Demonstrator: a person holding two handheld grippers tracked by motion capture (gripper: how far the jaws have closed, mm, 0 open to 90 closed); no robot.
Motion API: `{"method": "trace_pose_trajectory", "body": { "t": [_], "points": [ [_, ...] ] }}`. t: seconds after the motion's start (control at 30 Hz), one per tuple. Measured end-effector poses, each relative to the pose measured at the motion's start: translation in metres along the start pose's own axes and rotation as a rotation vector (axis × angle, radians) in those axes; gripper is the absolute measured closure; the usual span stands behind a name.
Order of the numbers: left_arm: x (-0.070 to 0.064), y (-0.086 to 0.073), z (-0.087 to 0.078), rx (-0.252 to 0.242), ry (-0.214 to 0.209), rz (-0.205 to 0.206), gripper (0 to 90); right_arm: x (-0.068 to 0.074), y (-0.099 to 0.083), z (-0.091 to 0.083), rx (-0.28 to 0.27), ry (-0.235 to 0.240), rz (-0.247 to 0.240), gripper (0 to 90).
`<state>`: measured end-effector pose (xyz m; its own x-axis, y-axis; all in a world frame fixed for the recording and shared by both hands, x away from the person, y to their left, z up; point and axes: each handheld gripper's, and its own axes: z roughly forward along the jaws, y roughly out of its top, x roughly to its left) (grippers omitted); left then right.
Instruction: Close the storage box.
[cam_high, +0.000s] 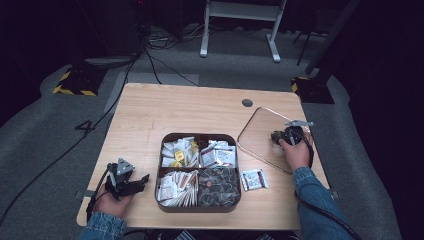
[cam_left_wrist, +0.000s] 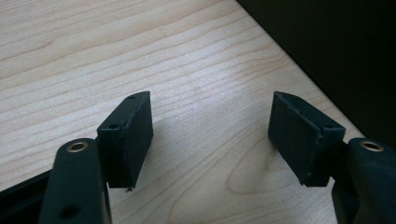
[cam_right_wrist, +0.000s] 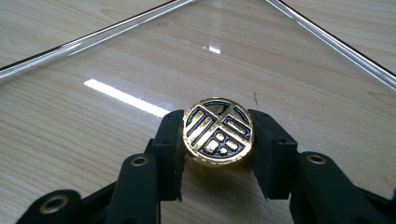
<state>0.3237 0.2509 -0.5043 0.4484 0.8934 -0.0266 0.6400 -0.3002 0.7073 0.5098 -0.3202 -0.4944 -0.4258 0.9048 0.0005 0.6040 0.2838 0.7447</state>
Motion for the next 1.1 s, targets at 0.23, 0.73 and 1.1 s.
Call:
{"method": "trace_pose_trajectory", "body": {
  "t": [0.23, 0.73, 1.1],
  "points": [
    [0.0, 0.0, 0.0, 0.0, 0.0, 0.0, 31.4, -0.002, 0.002, -0.001, 0.016, -0.01, 0.01, 59.1],
    [0.0, 0.0, 0.0, 0.0, 0.0, 0.0, 31.4, -0.004, 0.023, -0.034, -0.061, 0.021, 0.034, 59.1],
    [0.0, 0.0, 0.0, 0.0, 0.0, 0.0, 31.4, -0.003, 0.038, -0.065, -0.113, 0.045, 0.047, 59.1]
  ]
}}
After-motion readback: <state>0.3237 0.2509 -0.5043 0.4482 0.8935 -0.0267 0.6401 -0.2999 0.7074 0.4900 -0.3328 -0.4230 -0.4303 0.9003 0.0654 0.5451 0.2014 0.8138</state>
